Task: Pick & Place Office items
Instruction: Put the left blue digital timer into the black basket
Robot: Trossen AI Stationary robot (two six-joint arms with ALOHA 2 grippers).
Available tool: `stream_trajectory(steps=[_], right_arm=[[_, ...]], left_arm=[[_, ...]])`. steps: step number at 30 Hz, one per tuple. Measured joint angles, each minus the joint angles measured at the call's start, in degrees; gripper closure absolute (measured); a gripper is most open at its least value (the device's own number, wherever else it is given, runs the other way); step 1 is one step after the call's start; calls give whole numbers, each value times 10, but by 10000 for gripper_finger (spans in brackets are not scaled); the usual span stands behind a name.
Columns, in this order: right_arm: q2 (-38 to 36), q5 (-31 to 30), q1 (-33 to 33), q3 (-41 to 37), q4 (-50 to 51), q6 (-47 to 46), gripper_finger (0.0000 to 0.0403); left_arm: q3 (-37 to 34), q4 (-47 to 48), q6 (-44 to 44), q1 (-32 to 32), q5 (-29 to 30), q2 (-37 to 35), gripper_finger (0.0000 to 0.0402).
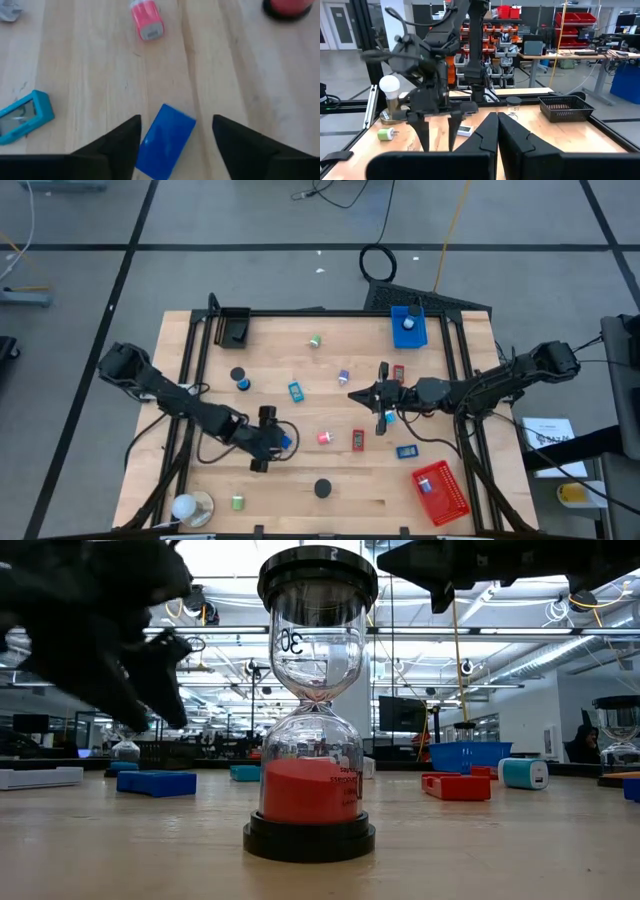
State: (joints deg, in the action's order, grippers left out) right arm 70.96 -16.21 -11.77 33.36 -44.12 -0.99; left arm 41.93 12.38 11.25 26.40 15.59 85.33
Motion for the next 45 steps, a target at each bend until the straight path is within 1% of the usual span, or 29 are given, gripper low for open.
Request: stream_trajectory(steps=[2,5,9,12,17,20,24,29,32,35,38,39,42,45], right_arm=[[0,0,0,0,3,0,403],[0,0,0,0,3,0,403],[0,0,0,0,6,0,403],[0,0,0,0,7,0,403],[0,0,0,0,7,0,403],[0,0,0,0,7,0,403],[0,0,0,0,9,0,403],[0,0,0,0,11,0,403],[0,0,0,0,11,0,403],[0,0,0,0,18,1,403],[0,0,0,0,48,14,403],[0,0,0,0,59,25,403],[0,-1,0,0,80,62,403],[0,-1,1,0,77,70,403]], left_arm=[[0,4,-28,-8,-6,13,120],[0,1,-43,-19,-14,24,100],[0,-4,-49,-33,-33,33,90],[0,-4,-46,-41,-39,36,94],[-1,-3,-52,-47,-41,40,117],[0,-18,-63,-50,-53,58,127],[0,-27,-69,-51,-62,82,130],[1,-30,-69,-52,-67,88,133],[1,-25,-64,-54,-70,83,154],[0,-19,-67,-54,-72,77,193],[0,-17,-66,-55,-67,76,236],[0,-15,-65,-55,-66,76,244],[0,-7,-55,-55,-66,76,245],[0,1,-44,-55,-65,75,245]])
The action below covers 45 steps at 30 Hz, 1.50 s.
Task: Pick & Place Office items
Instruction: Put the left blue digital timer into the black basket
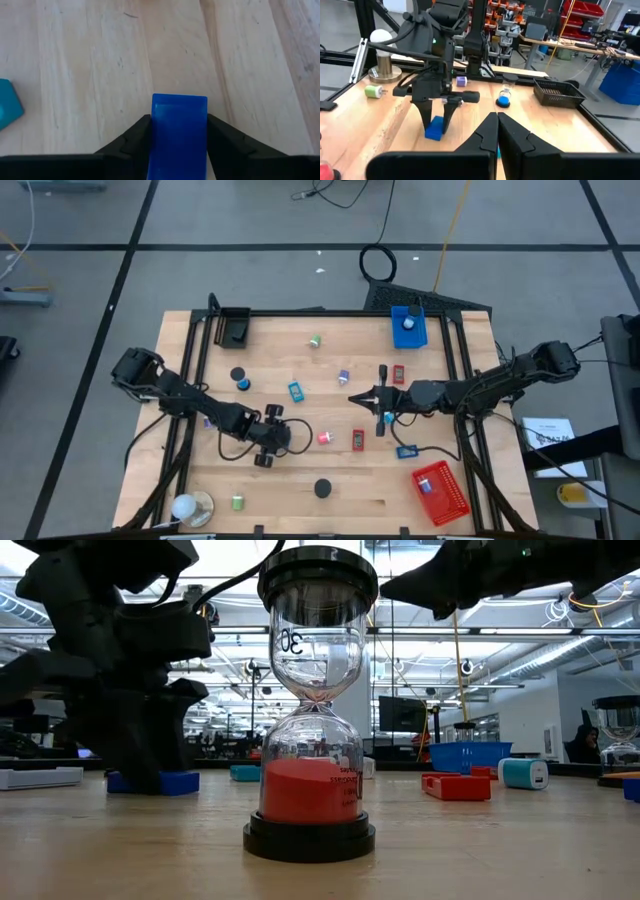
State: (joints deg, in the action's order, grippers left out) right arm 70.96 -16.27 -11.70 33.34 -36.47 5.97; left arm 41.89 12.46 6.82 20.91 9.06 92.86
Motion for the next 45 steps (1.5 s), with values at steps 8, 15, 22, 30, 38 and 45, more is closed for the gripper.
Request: stream_trajectory(steps=[8,15,22,30,38,45], right_arm=[[0,80,17,-55,-79,44,403],[-1,100,64,-168,-288,-14,403],[-1,41,84,-179,-260,-39,403],[-1,41,87,-179,-254,-31,403],[-1,41,87,-179,-270,-8,401],[-1,43,87,-179,-269,-8,401]], left_arm=[[-1,37,9,0,20,-70,236],[-1,64,21,1,40,-152,240],[-1,93,45,1,49,-190,242],[-1,106,63,1,66,-216,236],[-1,148,132,2,116,-289,233],[0,208,209,-20,152,-376,233]])
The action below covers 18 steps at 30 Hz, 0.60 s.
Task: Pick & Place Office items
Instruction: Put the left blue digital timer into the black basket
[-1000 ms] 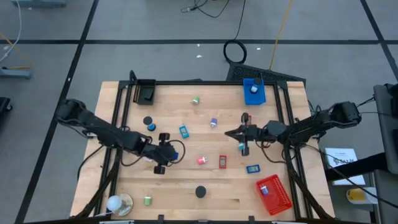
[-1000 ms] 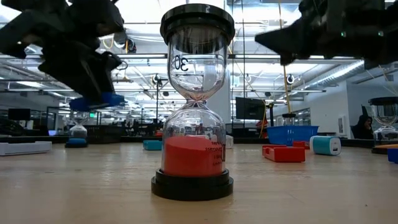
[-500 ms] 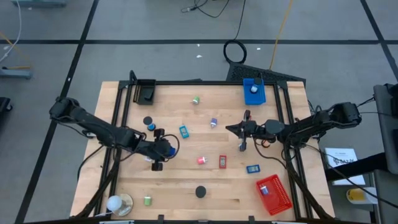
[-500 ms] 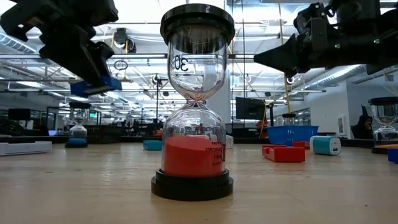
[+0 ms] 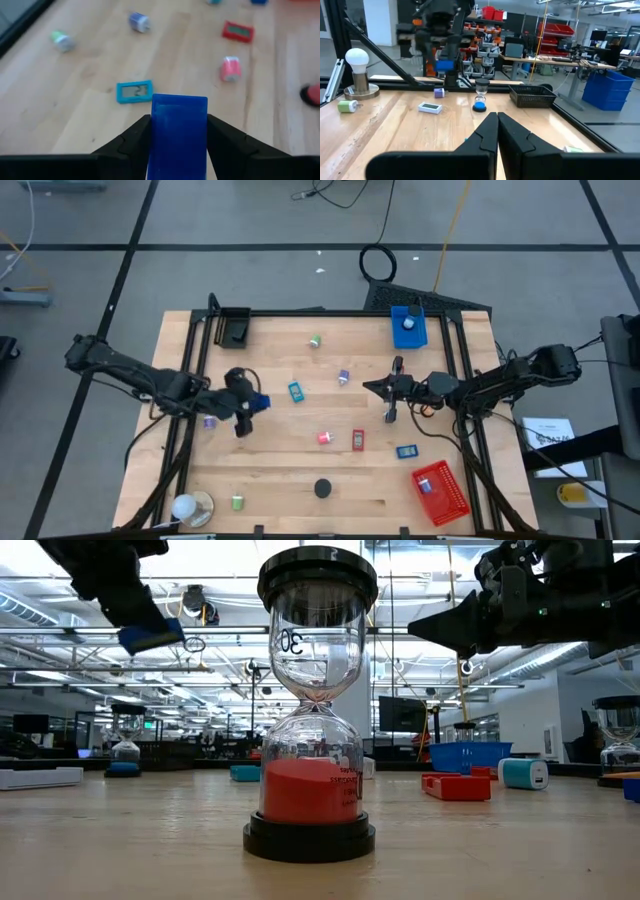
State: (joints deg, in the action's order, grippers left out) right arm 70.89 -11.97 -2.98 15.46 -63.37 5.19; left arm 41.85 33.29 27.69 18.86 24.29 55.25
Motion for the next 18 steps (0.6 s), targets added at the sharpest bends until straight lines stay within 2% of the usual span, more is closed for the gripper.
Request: stream_trajectory(steps=[4,8,14,18], right_arm=[[0,0,0,0,0,0,401],[0,0,0,0,0,0,401],[0,0,0,0,0,0,400],[0,0,0,0,0,0,399]], left_arm=[[0,58,33,-31,32,-42,232],[0,122,58,-93,45,-68,232],[3,135,37,-219,20,-80,232],[57,152,2,-329,7,-56,232]])
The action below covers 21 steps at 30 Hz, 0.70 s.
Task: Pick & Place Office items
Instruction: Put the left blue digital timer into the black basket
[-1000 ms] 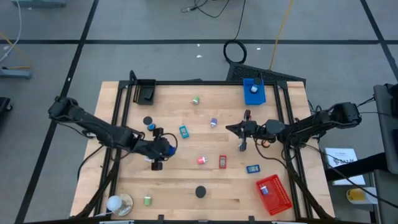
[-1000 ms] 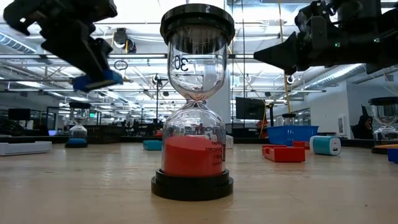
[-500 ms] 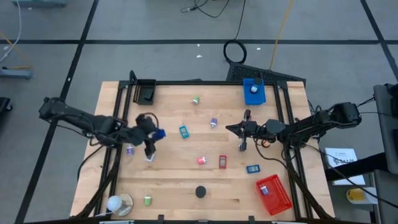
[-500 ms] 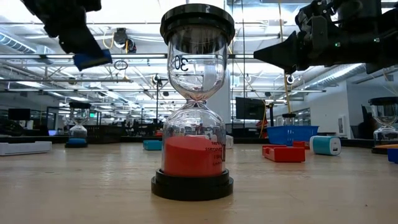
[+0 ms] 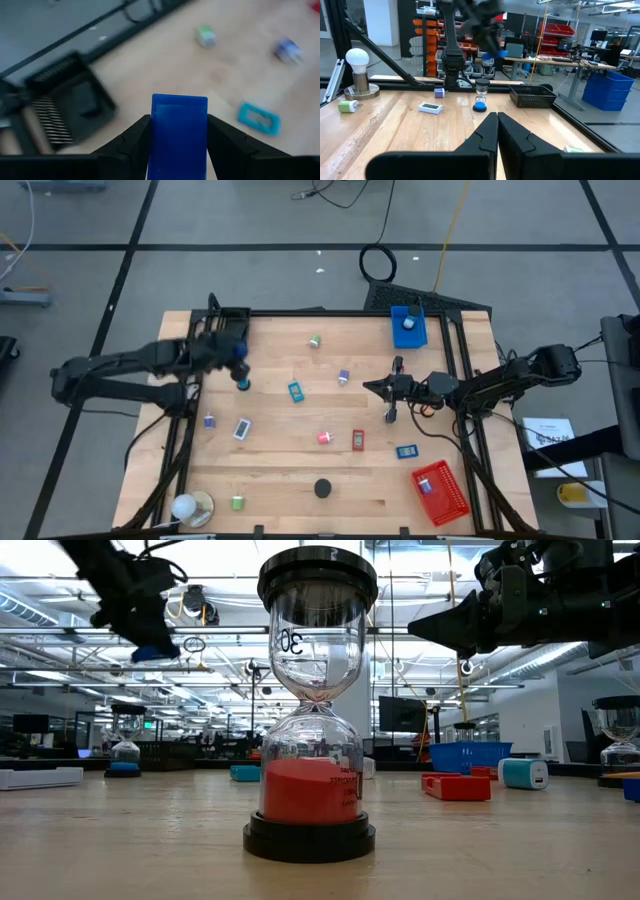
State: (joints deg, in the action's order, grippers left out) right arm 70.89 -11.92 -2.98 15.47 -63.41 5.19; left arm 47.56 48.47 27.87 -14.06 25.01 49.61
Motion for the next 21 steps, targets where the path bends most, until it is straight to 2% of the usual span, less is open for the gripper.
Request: stream_trajectory(steps=[4,8,11,16,21], right_arm=[[0,0,0,0,0,0,399],[0,0,0,0,0,0,398],[0,0,0,0,0,0,399],[0,0,0,0,0,0,399],[0,0,0,0,0,0,399]], left_arm=[[90,28,-39,-127,-21,56,232],[167,34,-73,-249,-78,138,232],[201,38,-75,-317,-115,206,232],[213,39,-80,-375,-126,305,232],[213,13,-81,-387,-121,382,232]])
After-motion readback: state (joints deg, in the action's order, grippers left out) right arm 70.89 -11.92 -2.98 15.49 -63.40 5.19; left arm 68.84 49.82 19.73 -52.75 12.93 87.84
